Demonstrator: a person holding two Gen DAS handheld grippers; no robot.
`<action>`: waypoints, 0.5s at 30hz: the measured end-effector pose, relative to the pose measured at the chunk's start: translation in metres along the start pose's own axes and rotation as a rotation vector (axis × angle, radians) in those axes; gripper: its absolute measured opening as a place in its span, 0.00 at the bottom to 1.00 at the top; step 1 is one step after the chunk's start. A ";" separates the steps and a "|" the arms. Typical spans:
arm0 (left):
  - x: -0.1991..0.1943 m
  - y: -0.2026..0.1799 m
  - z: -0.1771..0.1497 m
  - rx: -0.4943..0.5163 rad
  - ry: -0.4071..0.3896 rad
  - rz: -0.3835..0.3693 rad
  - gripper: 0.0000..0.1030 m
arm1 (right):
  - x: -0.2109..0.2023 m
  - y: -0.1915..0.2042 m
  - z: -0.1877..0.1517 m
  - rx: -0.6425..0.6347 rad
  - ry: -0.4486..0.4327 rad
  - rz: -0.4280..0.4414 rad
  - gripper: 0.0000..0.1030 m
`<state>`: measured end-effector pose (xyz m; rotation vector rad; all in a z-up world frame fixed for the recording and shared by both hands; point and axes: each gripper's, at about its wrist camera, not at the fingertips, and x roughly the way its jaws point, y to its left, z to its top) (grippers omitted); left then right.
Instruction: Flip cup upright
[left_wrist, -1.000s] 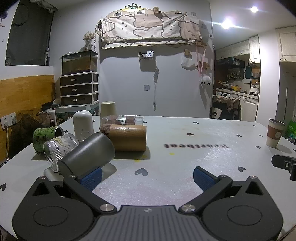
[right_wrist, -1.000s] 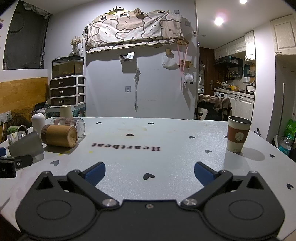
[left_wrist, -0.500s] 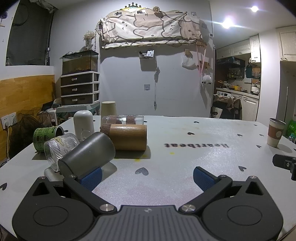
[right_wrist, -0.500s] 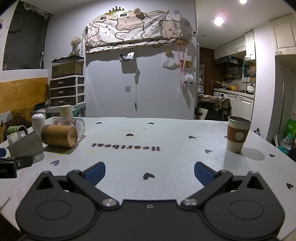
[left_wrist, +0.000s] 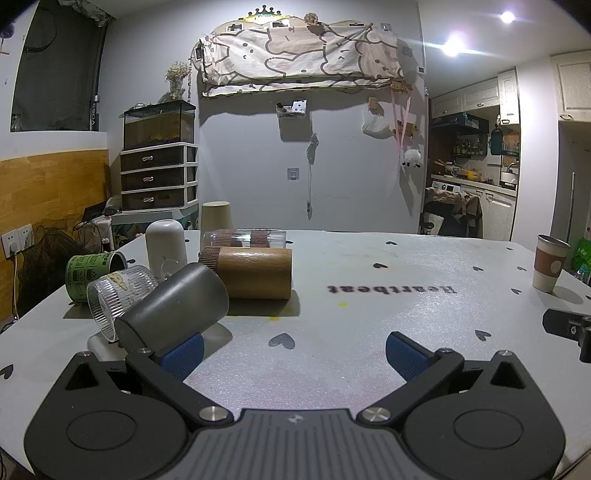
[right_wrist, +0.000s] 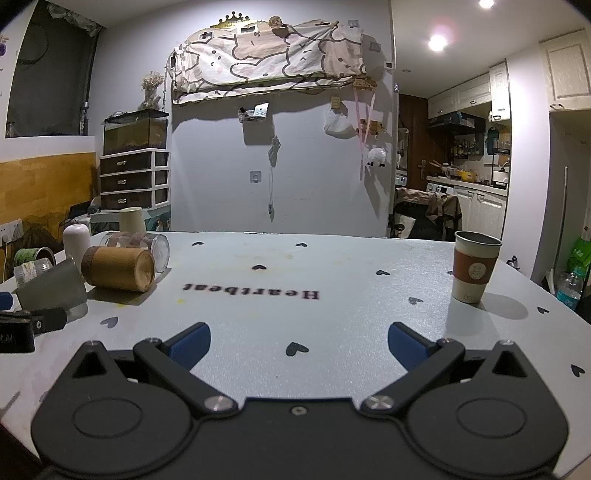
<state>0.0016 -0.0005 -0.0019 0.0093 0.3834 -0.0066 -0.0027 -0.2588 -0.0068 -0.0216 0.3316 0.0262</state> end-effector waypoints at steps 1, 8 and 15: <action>0.000 0.000 0.000 0.000 0.000 0.000 1.00 | 0.000 0.000 0.000 0.000 0.000 0.000 1.00; 0.001 0.000 -0.001 -0.002 0.001 0.000 1.00 | 0.000 0.000 -0.001 0.000 0.000 0.000 1.00; 0.001 0.000 -0.001 0.000 0.001 0.000 1.00 | 0.000 0.000 -0.001 0.000 0.001 0.000 1.00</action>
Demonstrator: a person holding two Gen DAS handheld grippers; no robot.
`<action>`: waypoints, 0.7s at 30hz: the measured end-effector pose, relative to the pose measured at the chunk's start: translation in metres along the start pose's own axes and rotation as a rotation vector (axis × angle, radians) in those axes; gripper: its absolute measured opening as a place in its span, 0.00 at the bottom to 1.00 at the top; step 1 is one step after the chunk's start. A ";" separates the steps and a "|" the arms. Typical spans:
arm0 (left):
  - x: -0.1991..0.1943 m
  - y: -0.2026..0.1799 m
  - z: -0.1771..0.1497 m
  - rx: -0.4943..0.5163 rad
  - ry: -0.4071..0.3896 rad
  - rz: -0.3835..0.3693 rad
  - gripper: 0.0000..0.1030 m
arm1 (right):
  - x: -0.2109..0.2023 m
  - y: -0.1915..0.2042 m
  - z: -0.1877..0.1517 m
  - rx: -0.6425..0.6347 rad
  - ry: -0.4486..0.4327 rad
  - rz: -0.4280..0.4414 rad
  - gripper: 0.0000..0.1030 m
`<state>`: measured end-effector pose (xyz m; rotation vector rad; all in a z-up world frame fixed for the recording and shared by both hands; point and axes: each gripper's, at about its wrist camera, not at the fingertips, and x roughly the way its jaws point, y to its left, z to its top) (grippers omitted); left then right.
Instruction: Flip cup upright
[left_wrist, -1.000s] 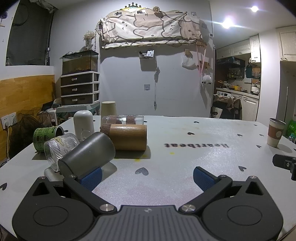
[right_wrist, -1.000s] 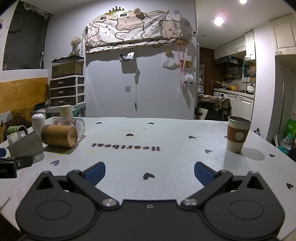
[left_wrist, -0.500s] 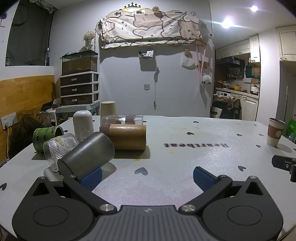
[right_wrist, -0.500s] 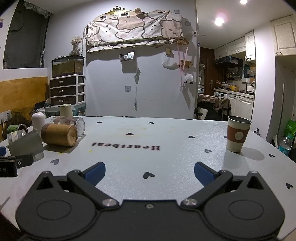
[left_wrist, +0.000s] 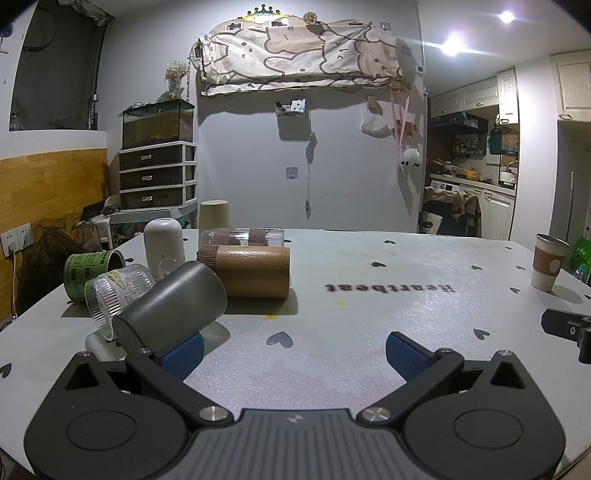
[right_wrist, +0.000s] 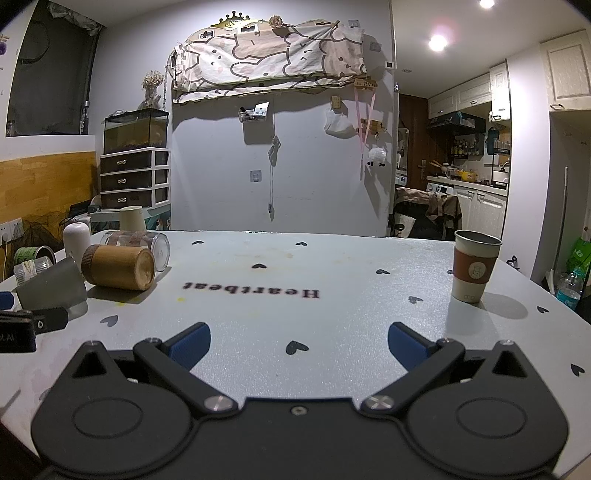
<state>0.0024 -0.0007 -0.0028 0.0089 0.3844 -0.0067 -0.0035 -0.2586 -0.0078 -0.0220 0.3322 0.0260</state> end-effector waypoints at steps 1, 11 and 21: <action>0.000 0.000 0.000 0.000 -0.001 0.001 1.00 | 0.000 0.000 0.000 0.000 -0.001 0.000 1.00; 0.000 0.000 0.000 0.000 -0.001 0.001 1.00 | 0.000 0.000 0.000 0.000 0.000 0.000 1.00; -0.001 -0.001 0.000 0.000 -0.001 -0.001 1.00 | 0.000 -0.001 0.000 0.000 0.000 -0.001 1.00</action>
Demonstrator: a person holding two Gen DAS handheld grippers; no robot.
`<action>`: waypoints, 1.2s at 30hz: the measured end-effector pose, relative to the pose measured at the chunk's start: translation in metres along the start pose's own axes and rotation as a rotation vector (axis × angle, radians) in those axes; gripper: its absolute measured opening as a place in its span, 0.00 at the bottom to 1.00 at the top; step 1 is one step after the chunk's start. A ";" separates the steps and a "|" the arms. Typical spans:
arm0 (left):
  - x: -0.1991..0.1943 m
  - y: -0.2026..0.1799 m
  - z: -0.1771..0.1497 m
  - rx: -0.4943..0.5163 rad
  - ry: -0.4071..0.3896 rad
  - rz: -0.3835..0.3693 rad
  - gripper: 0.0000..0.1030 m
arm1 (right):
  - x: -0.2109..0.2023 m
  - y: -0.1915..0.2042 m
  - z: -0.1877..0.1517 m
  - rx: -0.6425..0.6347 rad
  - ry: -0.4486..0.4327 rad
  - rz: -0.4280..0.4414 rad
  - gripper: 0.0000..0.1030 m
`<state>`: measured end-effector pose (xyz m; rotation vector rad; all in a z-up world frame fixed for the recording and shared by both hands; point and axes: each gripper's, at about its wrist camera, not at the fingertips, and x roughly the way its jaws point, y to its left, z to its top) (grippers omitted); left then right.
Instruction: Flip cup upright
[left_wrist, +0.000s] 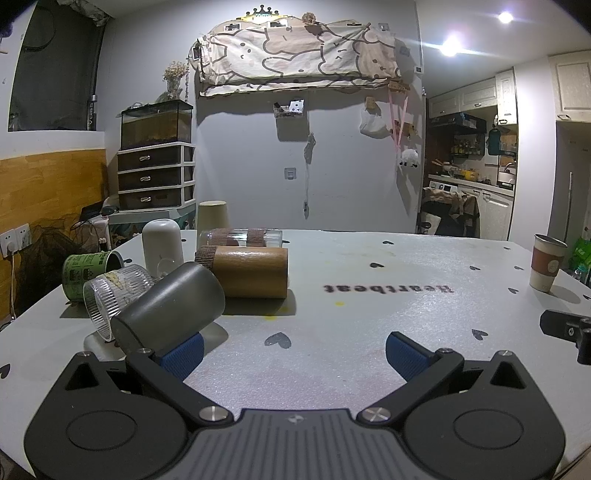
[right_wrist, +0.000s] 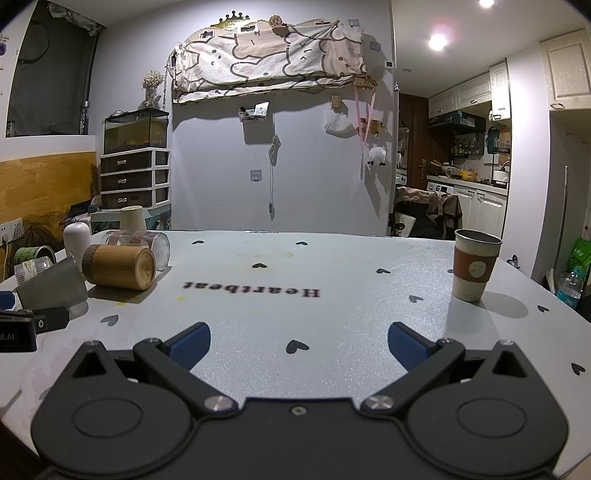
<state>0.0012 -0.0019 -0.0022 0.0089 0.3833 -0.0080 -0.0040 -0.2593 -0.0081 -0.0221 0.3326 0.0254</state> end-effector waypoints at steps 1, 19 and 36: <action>0.000 0.000 0.000 0.000 -0.002 -0.002 1.00 | 0.000 0.000 0.000 0.000 0.000 0.000 1.00; 0.032 0.099 0.020 0.149 -0.030 0.018 0.99 | 0.001 -0.003 -0.001 -0.001 -0.001 0.008 1.00; 0.096 0.145 -0.001 0.125 0.169 -0.044 0.75 | 0.001 -0.001 -0.002 -0.014 0.007 0.016 1.00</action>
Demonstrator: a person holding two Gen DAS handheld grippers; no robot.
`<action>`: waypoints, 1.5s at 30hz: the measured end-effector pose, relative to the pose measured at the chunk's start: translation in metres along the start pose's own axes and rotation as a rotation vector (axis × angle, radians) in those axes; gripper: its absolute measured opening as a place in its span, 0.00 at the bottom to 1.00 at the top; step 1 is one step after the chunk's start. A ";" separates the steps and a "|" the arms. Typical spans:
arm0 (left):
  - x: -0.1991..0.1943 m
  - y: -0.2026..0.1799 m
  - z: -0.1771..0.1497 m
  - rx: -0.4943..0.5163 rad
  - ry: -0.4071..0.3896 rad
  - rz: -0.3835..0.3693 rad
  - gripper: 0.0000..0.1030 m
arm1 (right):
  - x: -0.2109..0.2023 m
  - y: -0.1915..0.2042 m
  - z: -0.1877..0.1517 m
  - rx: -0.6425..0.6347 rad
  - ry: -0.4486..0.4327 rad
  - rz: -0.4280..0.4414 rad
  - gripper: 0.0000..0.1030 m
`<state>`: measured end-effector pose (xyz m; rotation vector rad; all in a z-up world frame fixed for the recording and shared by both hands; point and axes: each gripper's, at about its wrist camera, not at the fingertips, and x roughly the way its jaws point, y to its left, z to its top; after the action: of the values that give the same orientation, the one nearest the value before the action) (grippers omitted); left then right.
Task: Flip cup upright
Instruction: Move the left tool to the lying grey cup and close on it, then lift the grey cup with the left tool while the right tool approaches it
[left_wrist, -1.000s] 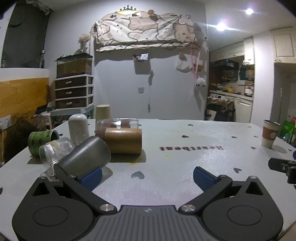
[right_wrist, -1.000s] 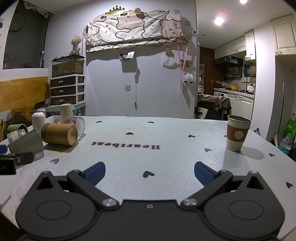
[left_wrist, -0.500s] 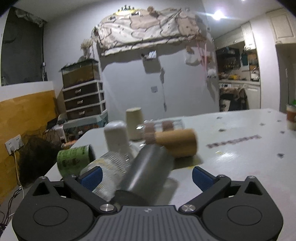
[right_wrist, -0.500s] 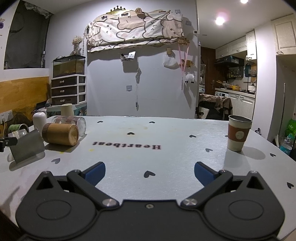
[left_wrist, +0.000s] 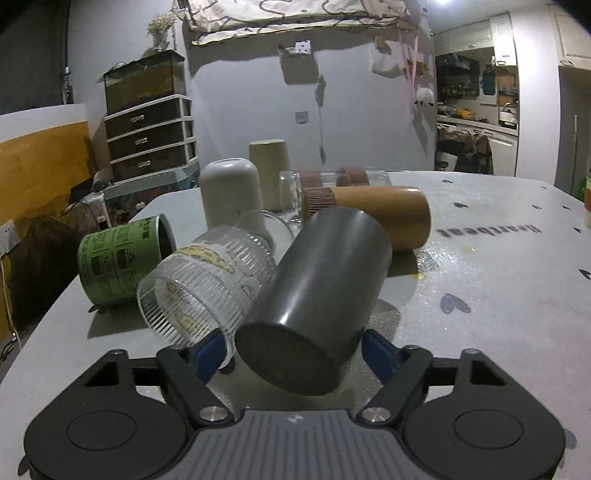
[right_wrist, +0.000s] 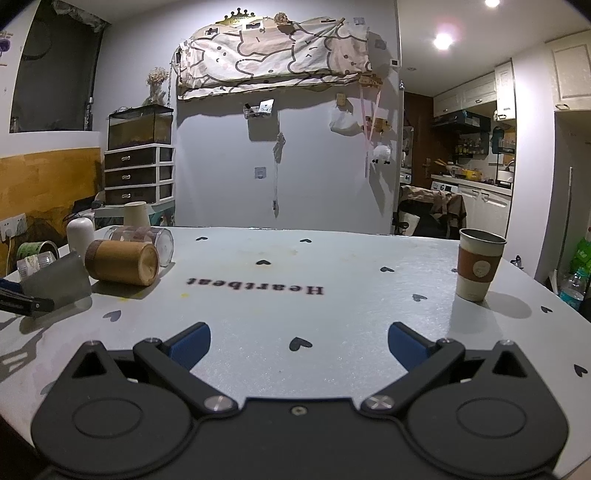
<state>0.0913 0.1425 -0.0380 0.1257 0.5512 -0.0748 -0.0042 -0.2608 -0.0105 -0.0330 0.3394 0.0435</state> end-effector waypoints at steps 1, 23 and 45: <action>-0.002 -0.003 -0.001 0.007 -0.001 0.000 0.72 | 0.000 -0.001 0.000 0.000 0.001 -0.001 1.00; -0.040 -0.048 -0.017 -0.004 0.005 0.047 0.68 | -0.001 -0.003 0.000 0.017 0.004 -0.010 1.00; -0.055 -0.137 -0.013 0.021 -0.017 -0.238 0.65 | 0.001 -0.002 -0.001 0.036 0.016 0.001 1.00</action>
<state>0.0234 0.0112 -0.0339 0.0798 0.5468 -0.3132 -0.0039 -0.2633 -0.0116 0.0021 0.3559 0.0381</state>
